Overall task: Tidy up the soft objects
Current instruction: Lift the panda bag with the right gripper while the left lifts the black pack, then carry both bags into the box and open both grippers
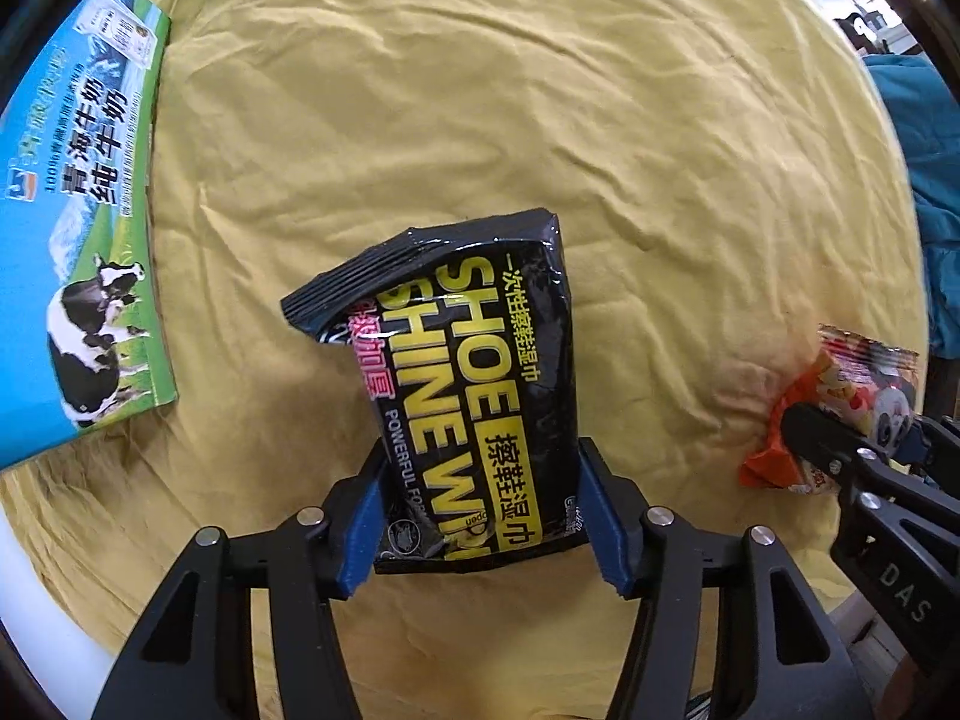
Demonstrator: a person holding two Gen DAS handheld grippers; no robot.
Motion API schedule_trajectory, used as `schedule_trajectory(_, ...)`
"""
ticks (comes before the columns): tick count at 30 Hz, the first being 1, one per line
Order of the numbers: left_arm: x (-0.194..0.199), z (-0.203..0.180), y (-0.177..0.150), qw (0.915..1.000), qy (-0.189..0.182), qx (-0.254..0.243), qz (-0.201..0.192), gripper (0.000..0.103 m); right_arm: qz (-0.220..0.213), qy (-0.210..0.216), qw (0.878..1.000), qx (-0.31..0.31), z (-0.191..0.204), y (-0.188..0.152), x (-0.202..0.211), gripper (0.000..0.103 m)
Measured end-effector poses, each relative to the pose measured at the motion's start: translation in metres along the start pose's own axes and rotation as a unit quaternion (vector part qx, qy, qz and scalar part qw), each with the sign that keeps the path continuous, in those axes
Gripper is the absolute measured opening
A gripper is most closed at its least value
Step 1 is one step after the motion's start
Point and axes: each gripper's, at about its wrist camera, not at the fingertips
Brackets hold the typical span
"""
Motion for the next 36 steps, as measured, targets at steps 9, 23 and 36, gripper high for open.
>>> schedule_trajectory(9, 0.054, -0.010, -0.018, 0.9981, -0.014, -0.026, -0.053, 0.055, -0.036, 0.021, 0.999, -0.003, -0.002, -0.006, 0.041, 0.040)
schedule_trajectory(23, 0.162, 0.015, -0.032, 0.9876, -0.053, -0.027, -0.145, 0.055, -0.114, 0.065, 0.991, 0.011, 0.031, -0.003, 0.146, 0.040)
schedule_trajectory(36, 0.253, 0.094, -0.046, 0.9737, -0.076, -0.027, -0.213, 0.054, -0.169, 0.096, 0.980, 0.036, 0.133, -0.006, 0.245, 0.040)
Point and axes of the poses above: each gripper's, at about its wrist camera, not at the fingertips, and x roughly against the way its jaws point, z to its left, y to its top, and after that the axes turned 15 degrees about -y, right-handed
